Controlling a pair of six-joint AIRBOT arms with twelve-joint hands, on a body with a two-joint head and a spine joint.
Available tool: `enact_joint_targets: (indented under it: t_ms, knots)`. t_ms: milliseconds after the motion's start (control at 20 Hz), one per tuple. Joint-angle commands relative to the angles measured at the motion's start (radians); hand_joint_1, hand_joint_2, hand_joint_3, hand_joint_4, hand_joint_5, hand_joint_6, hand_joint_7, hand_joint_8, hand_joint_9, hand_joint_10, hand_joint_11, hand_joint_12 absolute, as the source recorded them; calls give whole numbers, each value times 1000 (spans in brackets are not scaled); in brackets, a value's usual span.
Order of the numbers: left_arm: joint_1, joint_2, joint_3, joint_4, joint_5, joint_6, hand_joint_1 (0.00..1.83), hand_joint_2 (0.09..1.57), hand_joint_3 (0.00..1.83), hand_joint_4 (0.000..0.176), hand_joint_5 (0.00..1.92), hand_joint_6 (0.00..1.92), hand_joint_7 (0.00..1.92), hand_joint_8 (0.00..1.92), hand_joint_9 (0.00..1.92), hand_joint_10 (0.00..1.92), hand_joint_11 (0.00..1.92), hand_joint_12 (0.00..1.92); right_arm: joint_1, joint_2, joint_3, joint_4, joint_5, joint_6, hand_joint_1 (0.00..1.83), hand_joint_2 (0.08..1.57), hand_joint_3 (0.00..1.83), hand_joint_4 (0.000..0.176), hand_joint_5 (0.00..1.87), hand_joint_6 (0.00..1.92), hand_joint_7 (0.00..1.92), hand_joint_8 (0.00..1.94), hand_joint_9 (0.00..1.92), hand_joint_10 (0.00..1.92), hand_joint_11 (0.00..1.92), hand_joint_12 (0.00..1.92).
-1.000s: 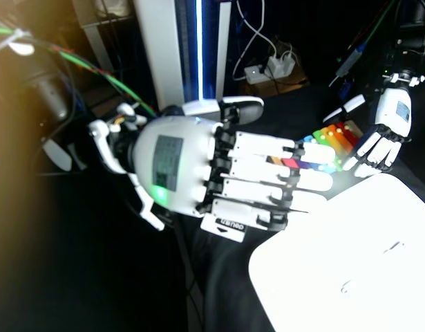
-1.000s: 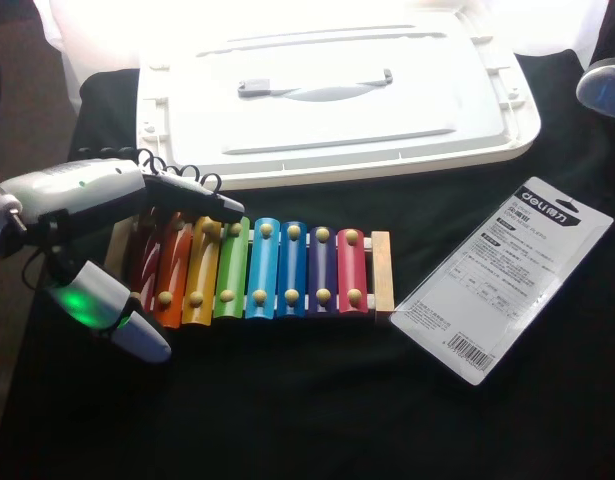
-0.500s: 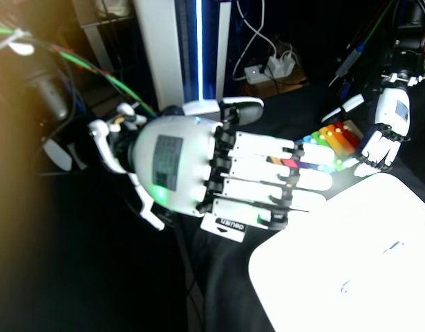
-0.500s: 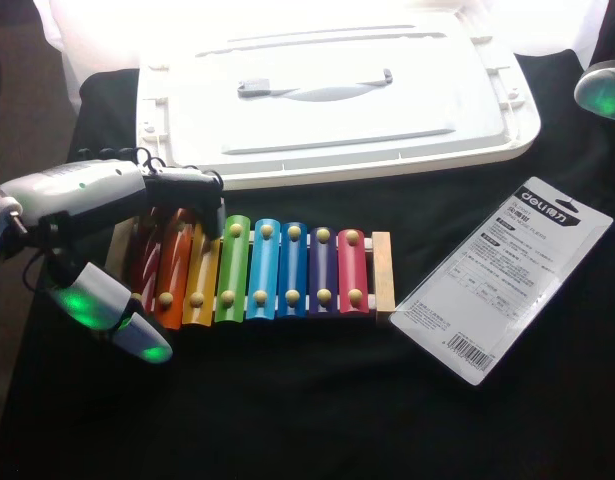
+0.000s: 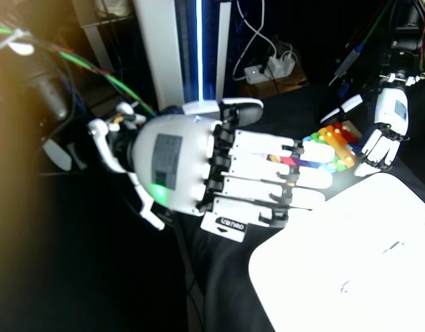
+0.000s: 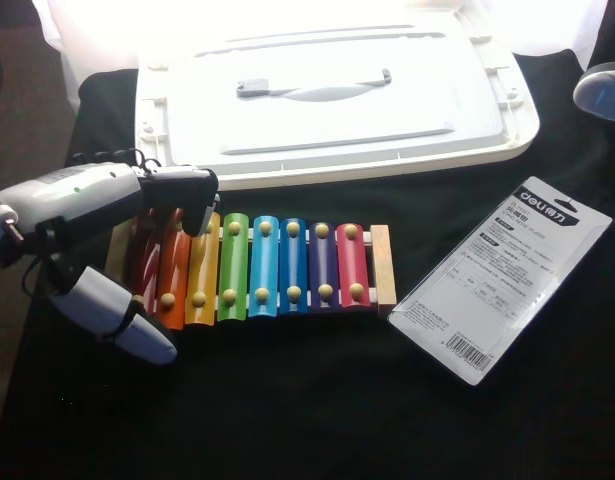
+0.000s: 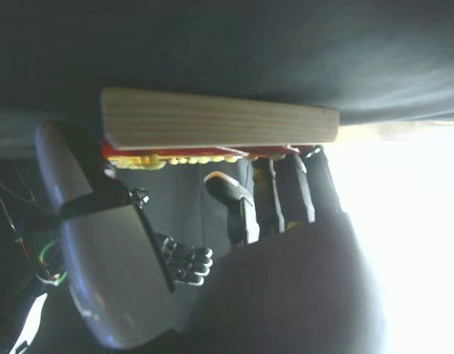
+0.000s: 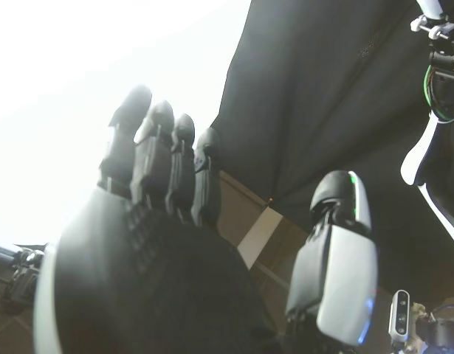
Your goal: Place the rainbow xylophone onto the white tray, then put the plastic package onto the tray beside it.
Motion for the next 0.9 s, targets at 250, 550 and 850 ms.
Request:
enact_joint_targets:
  t_ms: [250,550,850]
  knots:
    - [21,22,-34,-67,-112,14,1344,826,947,116,307,1921,741,1770,1051,1921,1062,1921,12,2,-2,39,118,10,800,873,3,0,407,1,366,0,330,0,74,675]
    - [26,47,-51,-103,-165,33,1484,885,763,144,188,1921,606,1764,774,1666,843,1799,12,2,-2,39,118,10,796,873,5,0,405,0,371,0,346,0,58,735]
    - [31,51,-51,-123,-170,46,1331,969,613,161,194,1921,706,1647,995,1919,1010,1876,12,2,-1,39,118,10,824,875,3,0,400,2,370,4,347,5,68,739]
